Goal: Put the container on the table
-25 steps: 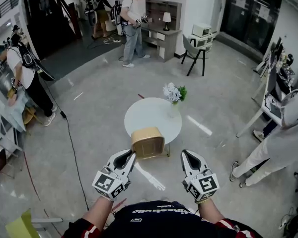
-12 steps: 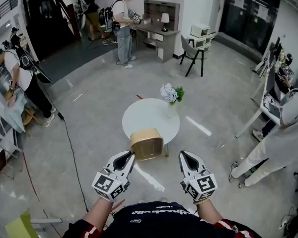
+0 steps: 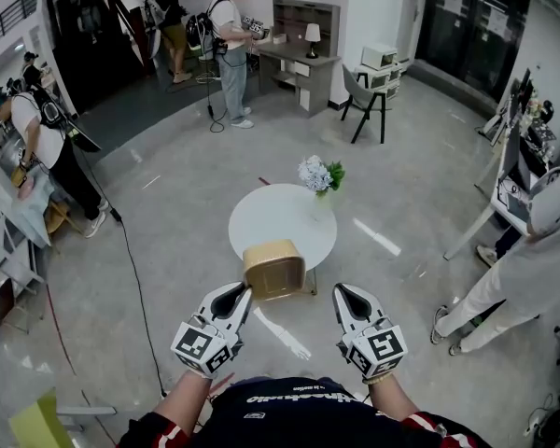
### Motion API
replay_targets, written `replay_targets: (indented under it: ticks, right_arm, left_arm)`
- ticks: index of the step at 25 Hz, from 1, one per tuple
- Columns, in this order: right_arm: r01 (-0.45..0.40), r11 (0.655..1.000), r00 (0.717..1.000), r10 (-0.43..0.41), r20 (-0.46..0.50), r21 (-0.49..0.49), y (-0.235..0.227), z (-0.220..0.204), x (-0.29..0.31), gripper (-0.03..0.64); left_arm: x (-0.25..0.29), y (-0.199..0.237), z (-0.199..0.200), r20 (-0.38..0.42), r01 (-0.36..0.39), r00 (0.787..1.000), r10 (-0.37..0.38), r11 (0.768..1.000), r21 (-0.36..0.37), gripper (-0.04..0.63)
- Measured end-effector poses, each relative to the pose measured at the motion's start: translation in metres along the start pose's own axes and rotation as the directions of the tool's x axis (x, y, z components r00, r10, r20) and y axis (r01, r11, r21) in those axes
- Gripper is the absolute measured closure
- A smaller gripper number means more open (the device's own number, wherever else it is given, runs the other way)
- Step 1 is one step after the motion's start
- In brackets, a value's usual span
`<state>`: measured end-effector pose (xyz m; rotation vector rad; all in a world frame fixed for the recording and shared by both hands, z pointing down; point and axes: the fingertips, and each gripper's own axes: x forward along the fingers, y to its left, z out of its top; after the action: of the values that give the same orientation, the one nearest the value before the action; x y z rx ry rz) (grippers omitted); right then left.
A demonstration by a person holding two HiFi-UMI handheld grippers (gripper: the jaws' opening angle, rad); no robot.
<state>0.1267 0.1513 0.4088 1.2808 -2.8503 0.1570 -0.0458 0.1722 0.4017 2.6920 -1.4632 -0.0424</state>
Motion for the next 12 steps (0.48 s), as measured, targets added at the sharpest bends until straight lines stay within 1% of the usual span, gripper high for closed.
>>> replay_targets:
  ticks: [12]
  right_arm:
    - [-0.041, 0.999, 0.999, 0.041, 0.004, 0.009, -0.027, -0.006, -0.029, 0.609]
  left_arm:
    - [0.015, -0.037, -0.002, -0.005, -0.037, 0.999, 0.038, 0.999, 0.024, 0.548]
